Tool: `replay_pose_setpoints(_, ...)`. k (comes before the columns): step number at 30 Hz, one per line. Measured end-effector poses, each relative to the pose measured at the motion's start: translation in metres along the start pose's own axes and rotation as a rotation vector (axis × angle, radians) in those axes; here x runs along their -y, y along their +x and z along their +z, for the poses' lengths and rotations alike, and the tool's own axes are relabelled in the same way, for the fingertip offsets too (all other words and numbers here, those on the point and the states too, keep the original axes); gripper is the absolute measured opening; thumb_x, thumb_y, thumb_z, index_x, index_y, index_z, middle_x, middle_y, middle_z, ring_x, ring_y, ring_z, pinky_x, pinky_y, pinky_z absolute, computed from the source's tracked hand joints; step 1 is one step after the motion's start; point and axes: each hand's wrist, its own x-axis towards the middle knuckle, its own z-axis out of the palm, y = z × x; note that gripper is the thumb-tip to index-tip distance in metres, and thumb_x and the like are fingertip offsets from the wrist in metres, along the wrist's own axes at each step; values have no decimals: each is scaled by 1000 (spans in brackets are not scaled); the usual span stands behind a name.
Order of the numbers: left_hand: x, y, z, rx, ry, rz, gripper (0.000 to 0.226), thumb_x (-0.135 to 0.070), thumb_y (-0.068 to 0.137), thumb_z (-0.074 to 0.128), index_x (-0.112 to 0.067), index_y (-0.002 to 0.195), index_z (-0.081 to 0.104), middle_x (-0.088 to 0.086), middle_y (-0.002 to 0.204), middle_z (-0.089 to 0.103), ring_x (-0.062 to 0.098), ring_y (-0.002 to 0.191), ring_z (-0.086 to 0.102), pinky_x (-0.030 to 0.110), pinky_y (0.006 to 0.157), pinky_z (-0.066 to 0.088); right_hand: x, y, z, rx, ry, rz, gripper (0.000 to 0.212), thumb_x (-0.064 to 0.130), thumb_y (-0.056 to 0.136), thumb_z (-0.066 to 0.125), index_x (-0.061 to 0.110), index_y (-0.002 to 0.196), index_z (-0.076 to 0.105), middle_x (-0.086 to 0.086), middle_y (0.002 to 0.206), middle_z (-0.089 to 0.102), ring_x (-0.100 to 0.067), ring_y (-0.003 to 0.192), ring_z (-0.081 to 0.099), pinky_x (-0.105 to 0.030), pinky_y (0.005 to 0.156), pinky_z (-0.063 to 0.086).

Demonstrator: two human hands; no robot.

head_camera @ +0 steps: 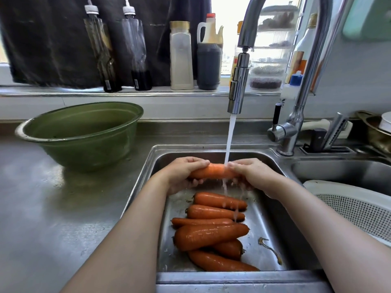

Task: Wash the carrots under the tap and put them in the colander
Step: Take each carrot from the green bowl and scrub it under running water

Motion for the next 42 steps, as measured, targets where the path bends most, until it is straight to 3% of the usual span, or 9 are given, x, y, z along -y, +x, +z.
replay_pose_setpoints(6,4,5,19,-180,-19,133,47,-38,83,85,-17,119,64,14,119,67,27,104,69,28,72,60,0,-4,5,197,-50,59,43,46,102,58,7,106,75,-7,89,78,-19,72,69,-29,65,52)
replay_pose_setpoints(10,6,6,30,-254,20,207,41,-45,84,82,-17,110,68,7,106,71,22,96,70,29,73,60,5,-3,20,198,27,15,34,38,104,58,7,113,67,-7,85,71,-16,64,66,-29,57,52)
replay_pose_setpoints(15,5,6,28,-300,104,249,45,-58,83,77,-16,100,70,6,92,73,24,91,72,34,78,59,8,-2,24,162,93,66,46,52,108,42,13,112,66,-6,73,63,-12,48,55,-26,47,42)
replay_pose_setpoints(17,3,5,31,-305,105,273,40,-53,86,77,-16,97,69,4,89,71,19,84,70,29,70,58,10,-2,23,138,142,116,51,51,110,36,10,104,66,-6,66,63,-14,45,51,-25,44,40)
replay_pose_setpoints(19,4,5,34,-312,91,289,38,-51,86,77,-16,99,68,2,90,69,16,81,68,24,62,54,11,-4,19,185,160,131,53,48,111,34,8,95,64,-4,61,62,-14,44,50,-25,43,42)
replay_pose_setpoints(22,4,6,37,-309,108,296,48,-56,84,77,-16,109,68,4,98,70,20,89,68,27,68,55,10,-9,16,272,188,152,48,47,110,40,7,101,64,-1,63,65,-12,51,55,-25,47,47)
replay_pose_setpoints(30,5,8,42,-291,89,284,39,-52,86,77,-20,106,68,4,103,70,23,98,68,37,82,61,9,2,30,-24,61,227,67,61,107,31,6,105,70,-5,60,65,-14,42,51,-25,43,39)
replay_pose_setpoints(36,6,8,35,-286,140,265,50,-61,88,71,-27,123,60,2,116,66,21,106,64,39,94,56,6,-10,17,328,292,210,31,35,108,51,7,107,63,-3,72,65,-13,59,55,-25,54,46)
replay_pose_setpoints(42,3,7,36,-203,202,289,35,-56,95,64,-24,107,67,2,103,72,20,101,68,34,93,54,10,-5,30,127,142,256,73,73,101,33,10,86,68,-2,59,55,-13,43,43,-22,41,34)
